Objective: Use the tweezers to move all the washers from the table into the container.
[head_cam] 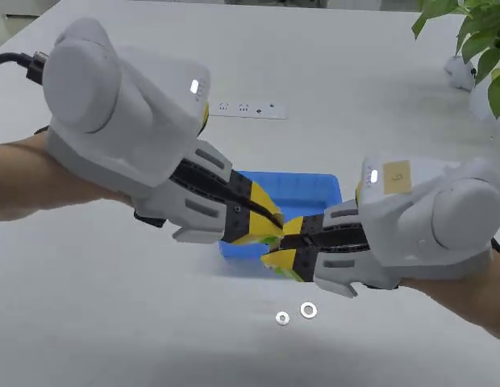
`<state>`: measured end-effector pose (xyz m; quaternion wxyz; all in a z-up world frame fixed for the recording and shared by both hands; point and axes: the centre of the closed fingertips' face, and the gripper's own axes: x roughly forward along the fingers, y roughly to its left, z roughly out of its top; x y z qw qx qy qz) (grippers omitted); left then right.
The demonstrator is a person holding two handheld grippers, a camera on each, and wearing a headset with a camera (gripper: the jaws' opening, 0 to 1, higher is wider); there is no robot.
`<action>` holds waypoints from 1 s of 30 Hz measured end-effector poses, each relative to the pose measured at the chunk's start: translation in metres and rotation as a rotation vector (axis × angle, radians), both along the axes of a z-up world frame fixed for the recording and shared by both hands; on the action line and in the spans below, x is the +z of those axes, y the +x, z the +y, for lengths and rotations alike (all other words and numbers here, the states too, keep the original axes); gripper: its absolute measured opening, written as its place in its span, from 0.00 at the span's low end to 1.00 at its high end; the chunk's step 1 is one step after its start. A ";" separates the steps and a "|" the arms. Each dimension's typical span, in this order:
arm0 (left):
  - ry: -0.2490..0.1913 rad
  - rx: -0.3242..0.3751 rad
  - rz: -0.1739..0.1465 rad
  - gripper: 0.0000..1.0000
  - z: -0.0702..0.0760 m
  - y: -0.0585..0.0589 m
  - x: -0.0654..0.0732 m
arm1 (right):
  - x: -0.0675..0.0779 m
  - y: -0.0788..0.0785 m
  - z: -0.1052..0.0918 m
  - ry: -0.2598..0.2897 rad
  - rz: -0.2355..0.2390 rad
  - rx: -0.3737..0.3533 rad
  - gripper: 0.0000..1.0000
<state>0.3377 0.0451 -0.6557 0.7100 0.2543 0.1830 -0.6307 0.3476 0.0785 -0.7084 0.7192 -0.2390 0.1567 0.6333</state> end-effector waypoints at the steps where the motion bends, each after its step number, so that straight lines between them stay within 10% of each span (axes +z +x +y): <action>1: 0.000 0.000 -0.004 0.06 0.000 0.001 0.001 | 0.001 0.001 0.000 -0.002 -0.005 0.003 0.10; 14: 0.007 -0.002 -0.046 0.06 0.007 0.027 0.014 | 0.015 0.030 0.009 0.001 -0.065 0.012 0.10; 30: -0.006 0.026 -0.002 0.07 -0.001 0.070 -0.022 | -0.022 0.074 0.001 -0.080 -0.058 -0.031 0.10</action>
